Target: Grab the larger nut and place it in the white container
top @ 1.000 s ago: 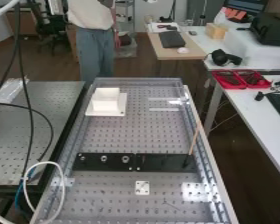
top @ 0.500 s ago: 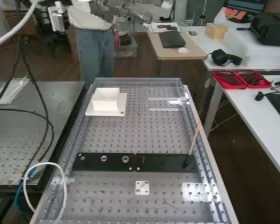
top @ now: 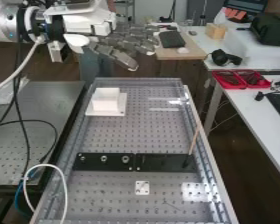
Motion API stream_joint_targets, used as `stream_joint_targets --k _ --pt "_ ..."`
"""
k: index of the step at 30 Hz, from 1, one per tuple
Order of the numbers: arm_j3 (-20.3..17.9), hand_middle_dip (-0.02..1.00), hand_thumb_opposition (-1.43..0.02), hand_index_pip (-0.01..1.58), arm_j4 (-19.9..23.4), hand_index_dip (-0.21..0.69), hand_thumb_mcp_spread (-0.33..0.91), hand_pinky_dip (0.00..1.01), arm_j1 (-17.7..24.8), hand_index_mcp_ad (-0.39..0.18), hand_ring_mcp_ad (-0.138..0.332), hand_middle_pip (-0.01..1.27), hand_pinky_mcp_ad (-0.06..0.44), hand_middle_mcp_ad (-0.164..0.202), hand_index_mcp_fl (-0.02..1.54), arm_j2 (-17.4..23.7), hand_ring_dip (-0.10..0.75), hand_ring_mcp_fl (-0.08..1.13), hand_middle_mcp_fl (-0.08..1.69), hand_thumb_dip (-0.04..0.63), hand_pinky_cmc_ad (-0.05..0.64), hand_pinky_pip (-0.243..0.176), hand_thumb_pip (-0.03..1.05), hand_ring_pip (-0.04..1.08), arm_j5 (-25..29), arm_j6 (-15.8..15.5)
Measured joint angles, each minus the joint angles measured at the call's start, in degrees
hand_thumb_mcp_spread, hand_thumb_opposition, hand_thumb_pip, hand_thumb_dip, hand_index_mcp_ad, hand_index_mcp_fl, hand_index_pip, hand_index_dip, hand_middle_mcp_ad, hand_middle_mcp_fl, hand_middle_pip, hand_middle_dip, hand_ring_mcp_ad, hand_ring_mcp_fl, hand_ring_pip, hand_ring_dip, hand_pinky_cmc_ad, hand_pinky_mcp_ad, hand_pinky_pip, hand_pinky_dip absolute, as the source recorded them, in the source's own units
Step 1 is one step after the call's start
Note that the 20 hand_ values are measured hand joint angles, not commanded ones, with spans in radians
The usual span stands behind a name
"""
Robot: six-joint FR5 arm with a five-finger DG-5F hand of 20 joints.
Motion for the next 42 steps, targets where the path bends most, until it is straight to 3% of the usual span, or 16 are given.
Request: stream_joint_targets --k 10,14,20,26,31,42 --pt "-9.2 0.21 -0.77 0.13 7.3 -0.101 0.21 0.43 0.1 -0.009 0.178 0.13 0.314 0.075 0.03 -2.2 0.112 0.01 0.00 0.110 0.380 -0.087 0.56 0.09 5.5 2.6" --pt "-10.6 0.21 -0.77 0.26 8.5 -0.101 0.21 0.43 -0.6 -0.021 0.178 0.13 0.314 0.077 0.04 -3.5 0.112 0.01 0.01 0.113 0.380 -0.094 0.63 0.09 5.7 2.8" --pt "-12.3 0.21 -0.79 0.45 10.3 -0.108 0.22 0.43 -2.9 -0.028 0.178 0.13 0.312 0.075 0.04 -5.2 0.112 0.00 0.00 0.126 0.379 -0.094 0.63 0.09 4.7 2.1" --pt "-13.0 0.21 -0.80 0.72 11.4 -0.112 0.23 0.44 -6.6 -0.072 0.180 0.13 0.312 0.075 0.04 -7.0 0.112 0.00 0.01 0.159 0.379 -0.094 0.68 0.09 1.4 -0.4" --pt "-12.9 0.21 -0.82 1.00 12.4 -0.105 0.23 0.45 -10.5 -0.073 0.178 0.13 0.312 0.075 0.02 -9.3 0.112 0.00 0.01 0.162 0.379 -0.094 0.72 0.09 -3.2 -2.3" --pt "-11.6 0.21 -0.84 1.37 17.4 0.017 0.25 0.45 -16.2 -0.089 0.182 0.13 0.314 0.075 0.01 -15.8 0.112 0.00 0.00 0.176 0.379 -0.094 0.72 0.09 -11.6 -3.5"
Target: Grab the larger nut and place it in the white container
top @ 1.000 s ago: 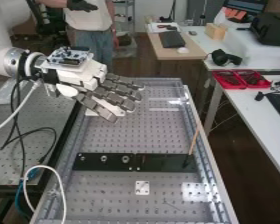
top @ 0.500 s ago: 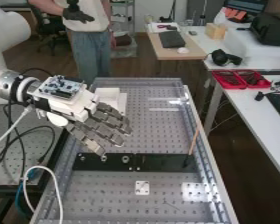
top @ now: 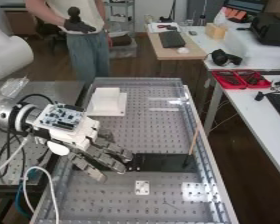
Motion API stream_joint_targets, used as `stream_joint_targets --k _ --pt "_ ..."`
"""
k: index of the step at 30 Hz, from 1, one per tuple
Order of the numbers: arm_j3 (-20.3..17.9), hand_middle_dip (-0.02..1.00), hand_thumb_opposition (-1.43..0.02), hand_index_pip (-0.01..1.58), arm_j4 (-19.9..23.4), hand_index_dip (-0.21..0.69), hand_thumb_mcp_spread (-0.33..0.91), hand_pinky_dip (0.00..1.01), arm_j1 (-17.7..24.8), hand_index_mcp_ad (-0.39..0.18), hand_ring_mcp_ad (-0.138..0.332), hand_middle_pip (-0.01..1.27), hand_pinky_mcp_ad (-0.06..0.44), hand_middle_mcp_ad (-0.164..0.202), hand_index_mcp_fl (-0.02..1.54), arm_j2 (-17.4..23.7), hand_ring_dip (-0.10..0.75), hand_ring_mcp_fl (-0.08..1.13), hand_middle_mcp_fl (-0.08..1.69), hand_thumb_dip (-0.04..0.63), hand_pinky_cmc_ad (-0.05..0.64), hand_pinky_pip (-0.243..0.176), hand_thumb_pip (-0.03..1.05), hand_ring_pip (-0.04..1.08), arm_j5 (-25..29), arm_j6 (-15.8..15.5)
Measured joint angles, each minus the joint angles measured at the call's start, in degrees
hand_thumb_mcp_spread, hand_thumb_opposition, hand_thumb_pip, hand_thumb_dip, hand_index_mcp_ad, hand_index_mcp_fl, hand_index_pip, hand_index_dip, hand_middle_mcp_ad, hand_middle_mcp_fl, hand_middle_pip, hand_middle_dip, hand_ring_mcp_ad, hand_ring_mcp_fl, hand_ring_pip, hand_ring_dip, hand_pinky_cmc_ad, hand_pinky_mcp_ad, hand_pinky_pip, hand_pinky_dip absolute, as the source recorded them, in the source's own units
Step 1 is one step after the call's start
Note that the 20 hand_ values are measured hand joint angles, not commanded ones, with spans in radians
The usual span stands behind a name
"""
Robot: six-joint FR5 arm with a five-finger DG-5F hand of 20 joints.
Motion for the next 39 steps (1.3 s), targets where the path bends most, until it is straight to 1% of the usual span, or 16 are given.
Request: stream_joint_targets --k 1,5,6,7,9,10,11,14,16,18,22,28,39 --pt "0.1 0.21 -0.84 1.38 0.7 0.016 0.25 0.45 -0.3 -0.089 0.182 0.13 0.314 0.075 0.01 -0.7 0.112 0.00 0.00 0.176 0.379 -0.094 0.72 0.09 -0.6 0.0" --pt "0.4 0.21 -0.84 1.46 2.9 0.063 0.28 0.45 -1.6 -0.094 0.182 0.13 0.314 0.075 0.01 -2.1 0.112 0.00 0.00 0.176 0.377 -0.094 0.72 0.09 -2.7 0.0" --pt "0.4 0.21 -0.84 1.48 3.4 0.094 0.28 0.45 -2.0 -0.096 0.182 0.13 0.314 0.075 0.02 -2.4 0.112 0.00 0.01 0.176 0.377 -0.094 0.72 0.09 -3.4 -0.1" --pt "0.4 0.21 -0.84 1.48 3.8 0.096 0.28 0.45 -2.4 -0.101 0.182 0.13 0.314 0.075 0.01 -2.5 0.112 0.00 0.00 0.178 0.377 -0.094 0.72 0.09 -3.9 -0.2" --pt "0.5 0.21 -0.84 1.51 4.0 0.127 0.29 0.45 -3.0 -0.105 0.182 0.13 0.312 0.077 0.01 -2.8 0.112 0.00 0.00 0.188 0.375 -0.094 0.72 0.09 -4.8 -0.7" --pt "0.5 0.21 -0.84 1.52 4.2 0.126 0.29 0.45 -3.5 -0.105 0.182 0.13 0.312 0.077 0.01 -2.9 0.112 0.00 0.01 0.188 0.375 -0.094 0.72 0.09 -5.4 -1.0" --pt "0.5 0.21 -0.83 1.53 4.3 0.133 0.31 0.45 -3.7 -0.105 0.182 0.13 0.312 0.077 0.01 -3.0 0.112 0.00 0.00 0.188 0.374 -0.091 0.72 0.09 -5.7 -1.2" --pt "0.3 0.22 -0.83 1.54 4.8 0.175 0.30 0.44 -4.3 -0.105 0.182 0.14 0.312 0.077 0.01 -3.3 0.112 0.00 0.00 0.188 0.374 -0.091 0.72 0.09 -6.8 -2.1" --pt "0.0 0.22 -0.84 1.54 5.9 0.187 0.31 0.44 -4.6 -0.105 0.176 0.13 0.312 0.077 0.02 -3.5 0.112 0.00 0.00 0.202 0.374 -0.091 0.72 0.09 -7.1 -2.2" --pt "-0.3 0.22 -0.84 1.54 6.9 0.188 0.31 0.43 -4.6 -0.105 0.164 0.13 0.312 0.075 0.02 -3.7 0.112 0.01 0.00 0.202 0.370 -0.091 0.72 0.09 -7.3 -2.2" --pt "-1.2 0.22 -0.84 1.56 9.9 0.204 0.31 0.42 -4.6 -0.105 0.164 0.13 0.312 0.075 0.01 -4.3 0.112 0.01 0.01 0.202 0.372 -0.091 0.72 0.09 -7.3 -1.0" --pt "-2.6 0.22 -0.84 1.56 14.6 0.202 0.31 0.42 -4.6 -0.105 0.164 0.13 0.314 0.075 0.01 -5.7 0.112 0.01 0.01 0.202 0.368 -0.091 0.72 0.09 -7.8 -0.7" --pt "-2.4 0.22 -0.84 1.56 16.9 0.204 0.31 0.42 -5.1 -0.105 0.164 0.13 0.314 0.075 0.01 -8.7 0.112 0.01 0.01 0.202 0.367 -0.091 0.72 0.09 -9.0 -1.2"
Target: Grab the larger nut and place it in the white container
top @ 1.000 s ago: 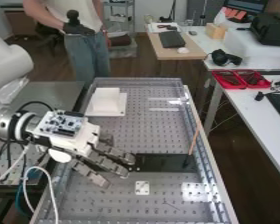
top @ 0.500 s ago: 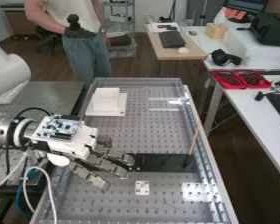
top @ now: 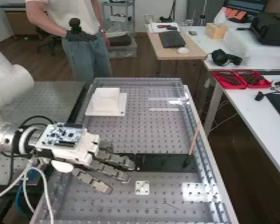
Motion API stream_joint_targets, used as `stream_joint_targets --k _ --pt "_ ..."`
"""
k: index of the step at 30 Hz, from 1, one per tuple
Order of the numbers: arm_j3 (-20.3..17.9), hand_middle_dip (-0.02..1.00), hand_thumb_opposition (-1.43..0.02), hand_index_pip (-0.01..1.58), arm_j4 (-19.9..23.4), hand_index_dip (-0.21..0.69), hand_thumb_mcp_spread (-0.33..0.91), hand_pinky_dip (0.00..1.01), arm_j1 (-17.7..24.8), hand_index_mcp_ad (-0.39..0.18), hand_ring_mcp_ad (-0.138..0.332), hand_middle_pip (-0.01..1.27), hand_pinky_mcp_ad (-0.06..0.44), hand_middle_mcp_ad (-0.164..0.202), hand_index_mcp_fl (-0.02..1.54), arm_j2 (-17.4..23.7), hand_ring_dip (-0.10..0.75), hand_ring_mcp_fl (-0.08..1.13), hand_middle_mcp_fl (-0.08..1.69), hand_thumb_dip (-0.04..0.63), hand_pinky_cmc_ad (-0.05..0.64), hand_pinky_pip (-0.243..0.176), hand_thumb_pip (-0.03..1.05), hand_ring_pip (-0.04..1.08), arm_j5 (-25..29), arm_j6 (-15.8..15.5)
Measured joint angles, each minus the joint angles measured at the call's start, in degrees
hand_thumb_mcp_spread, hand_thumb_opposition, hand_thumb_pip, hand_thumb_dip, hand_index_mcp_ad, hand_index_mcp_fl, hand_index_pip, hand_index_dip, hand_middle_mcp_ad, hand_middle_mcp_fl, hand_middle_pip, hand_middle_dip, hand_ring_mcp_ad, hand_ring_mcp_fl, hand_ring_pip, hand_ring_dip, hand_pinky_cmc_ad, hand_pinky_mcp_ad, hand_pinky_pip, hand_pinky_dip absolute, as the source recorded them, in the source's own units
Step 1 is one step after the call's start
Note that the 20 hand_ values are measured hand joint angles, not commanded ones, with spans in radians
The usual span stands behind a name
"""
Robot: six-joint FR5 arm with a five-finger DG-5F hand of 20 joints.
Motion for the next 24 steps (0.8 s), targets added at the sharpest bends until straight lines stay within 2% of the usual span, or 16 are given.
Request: stream_joint_targets --k 20,24 --pt "0.0 0.22 -0.84 1.56 1.1 0.183 0.33 0.42 -0.1 -0.105 0.164 0.13 0.314 0.075 0.01 -1.4 0.110 0.01 0.00 0.206 0.365 -0.091 0.72 0.09 -0.5 -0.5" --pt "-0.1 0.22 -0.84 1.56 1.1 0.183 0.33 0.42 -0.1 -0.105 0.164 0.13 0.314 0.075 0.01 -1.6 0.110 0.01 0.01 0.204 0.365 -0.091 0.77 0.09 -0.5 -0.7"
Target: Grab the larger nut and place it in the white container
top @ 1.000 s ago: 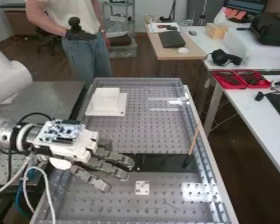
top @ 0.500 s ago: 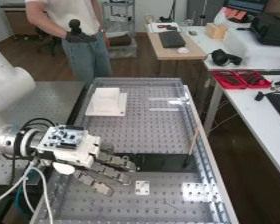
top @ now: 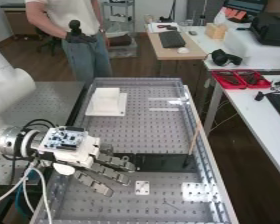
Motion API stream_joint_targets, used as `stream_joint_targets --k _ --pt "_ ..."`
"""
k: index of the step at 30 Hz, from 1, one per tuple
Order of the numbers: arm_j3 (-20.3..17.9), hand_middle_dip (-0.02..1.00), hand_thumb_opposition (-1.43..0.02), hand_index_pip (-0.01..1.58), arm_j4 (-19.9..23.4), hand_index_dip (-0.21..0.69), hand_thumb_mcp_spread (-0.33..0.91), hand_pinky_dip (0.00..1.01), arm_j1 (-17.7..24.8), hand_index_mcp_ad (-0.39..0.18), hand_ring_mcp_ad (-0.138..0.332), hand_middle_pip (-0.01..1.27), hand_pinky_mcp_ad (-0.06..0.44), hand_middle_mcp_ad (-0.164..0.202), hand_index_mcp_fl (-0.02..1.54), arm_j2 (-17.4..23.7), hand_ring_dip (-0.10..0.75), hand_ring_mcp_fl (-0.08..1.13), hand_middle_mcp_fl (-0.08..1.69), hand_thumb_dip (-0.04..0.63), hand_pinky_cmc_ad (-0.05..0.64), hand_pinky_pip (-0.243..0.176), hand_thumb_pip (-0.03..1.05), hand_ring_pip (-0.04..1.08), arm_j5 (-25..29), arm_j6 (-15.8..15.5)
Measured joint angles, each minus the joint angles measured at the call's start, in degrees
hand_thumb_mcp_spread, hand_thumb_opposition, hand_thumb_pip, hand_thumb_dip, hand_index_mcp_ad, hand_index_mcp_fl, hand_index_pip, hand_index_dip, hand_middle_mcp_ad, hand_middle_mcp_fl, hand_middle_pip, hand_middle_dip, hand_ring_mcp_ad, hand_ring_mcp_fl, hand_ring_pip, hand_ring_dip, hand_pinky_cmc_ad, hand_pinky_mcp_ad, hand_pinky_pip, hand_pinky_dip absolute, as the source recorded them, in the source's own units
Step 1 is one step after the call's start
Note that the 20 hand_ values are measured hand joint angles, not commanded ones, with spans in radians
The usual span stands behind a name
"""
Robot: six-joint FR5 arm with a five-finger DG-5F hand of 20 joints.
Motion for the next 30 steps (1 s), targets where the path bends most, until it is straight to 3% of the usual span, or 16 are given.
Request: stream_joint_targets --k 30 --pt "0.8 0.22 -0.84 1.57 -1.4 0.164 0.34 0.42 -0.7 -0.120 0.164 0.13 0.293 0.075 0.01 -0.2 0.119 0.01 0.02 0.204 0.353 -0.091 0.76 0.09 -1.6 -1.5"
